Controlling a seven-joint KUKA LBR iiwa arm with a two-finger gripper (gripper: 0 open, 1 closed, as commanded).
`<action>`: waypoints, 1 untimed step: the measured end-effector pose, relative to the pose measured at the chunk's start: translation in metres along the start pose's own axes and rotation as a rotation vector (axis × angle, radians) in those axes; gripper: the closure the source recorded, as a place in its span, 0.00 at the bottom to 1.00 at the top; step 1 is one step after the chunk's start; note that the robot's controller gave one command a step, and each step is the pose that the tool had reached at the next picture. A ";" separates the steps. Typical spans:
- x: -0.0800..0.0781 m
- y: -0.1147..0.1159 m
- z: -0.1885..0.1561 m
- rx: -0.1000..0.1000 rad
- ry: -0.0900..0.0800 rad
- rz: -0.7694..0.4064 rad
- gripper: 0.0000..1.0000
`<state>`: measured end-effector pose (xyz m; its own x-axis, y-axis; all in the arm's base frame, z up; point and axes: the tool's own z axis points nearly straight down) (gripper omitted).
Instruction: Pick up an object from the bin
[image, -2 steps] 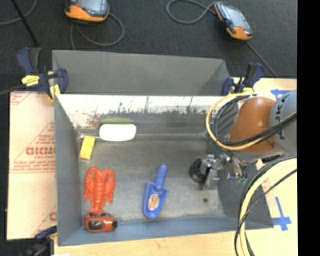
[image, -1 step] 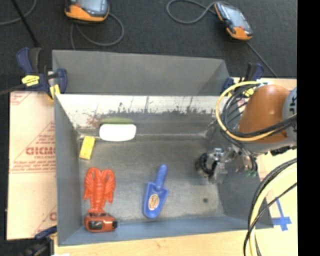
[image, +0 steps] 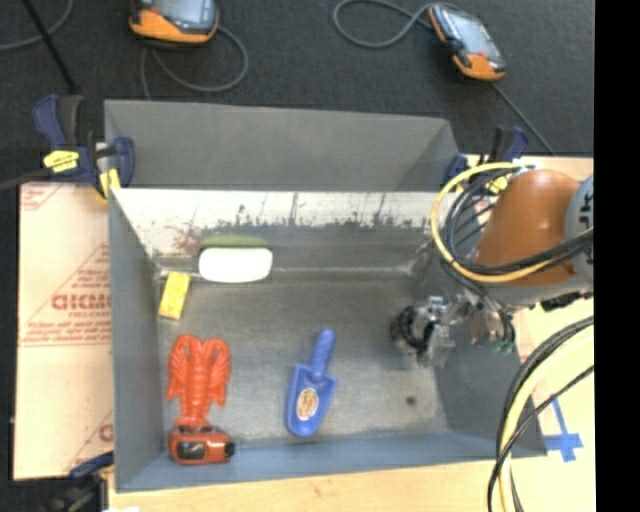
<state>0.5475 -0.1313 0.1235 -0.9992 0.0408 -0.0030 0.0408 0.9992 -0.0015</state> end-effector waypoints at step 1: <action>0.000 0.000 0.000 0.000 0.000 -0.001 1.00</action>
Offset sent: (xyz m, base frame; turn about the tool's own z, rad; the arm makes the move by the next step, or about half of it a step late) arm 0.0000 0.0000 0.0000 0.0000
